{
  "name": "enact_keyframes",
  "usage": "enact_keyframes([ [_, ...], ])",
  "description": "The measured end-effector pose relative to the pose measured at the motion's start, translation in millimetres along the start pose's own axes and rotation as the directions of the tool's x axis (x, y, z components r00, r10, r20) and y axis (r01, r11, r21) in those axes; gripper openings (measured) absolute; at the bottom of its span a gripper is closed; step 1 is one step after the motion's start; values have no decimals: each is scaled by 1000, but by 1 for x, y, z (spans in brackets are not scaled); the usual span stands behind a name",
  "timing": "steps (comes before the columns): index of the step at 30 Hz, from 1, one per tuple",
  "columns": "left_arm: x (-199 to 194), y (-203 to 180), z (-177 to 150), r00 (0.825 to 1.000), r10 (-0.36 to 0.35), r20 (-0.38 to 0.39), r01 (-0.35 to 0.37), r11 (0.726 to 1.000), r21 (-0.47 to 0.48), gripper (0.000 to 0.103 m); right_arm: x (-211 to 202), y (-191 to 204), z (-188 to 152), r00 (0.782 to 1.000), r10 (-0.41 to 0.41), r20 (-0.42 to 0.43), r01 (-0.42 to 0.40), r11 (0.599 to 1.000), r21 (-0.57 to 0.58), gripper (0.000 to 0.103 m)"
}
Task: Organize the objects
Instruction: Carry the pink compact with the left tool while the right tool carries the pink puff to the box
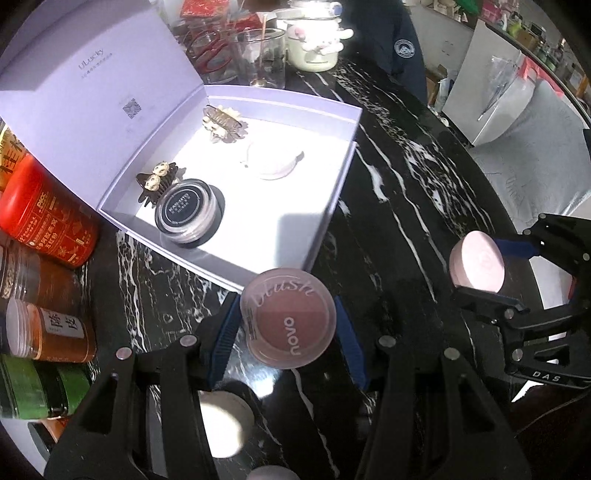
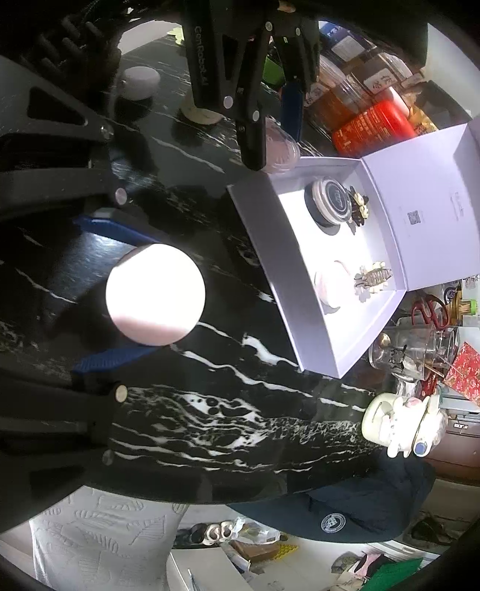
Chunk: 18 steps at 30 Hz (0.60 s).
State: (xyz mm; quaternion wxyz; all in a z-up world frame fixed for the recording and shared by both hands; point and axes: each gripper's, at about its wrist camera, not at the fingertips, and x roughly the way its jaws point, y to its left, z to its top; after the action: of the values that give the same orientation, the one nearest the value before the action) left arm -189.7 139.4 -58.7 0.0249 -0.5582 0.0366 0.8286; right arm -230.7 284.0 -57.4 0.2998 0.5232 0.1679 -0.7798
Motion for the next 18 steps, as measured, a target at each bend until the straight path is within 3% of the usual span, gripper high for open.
enact_keyframes([
  [18, 31, 43, 46, 999, 12, -34, -15, 996, -89, 50, 35, -12, 67, 1000, 24, -10, -25, 998, -50, 52],
])
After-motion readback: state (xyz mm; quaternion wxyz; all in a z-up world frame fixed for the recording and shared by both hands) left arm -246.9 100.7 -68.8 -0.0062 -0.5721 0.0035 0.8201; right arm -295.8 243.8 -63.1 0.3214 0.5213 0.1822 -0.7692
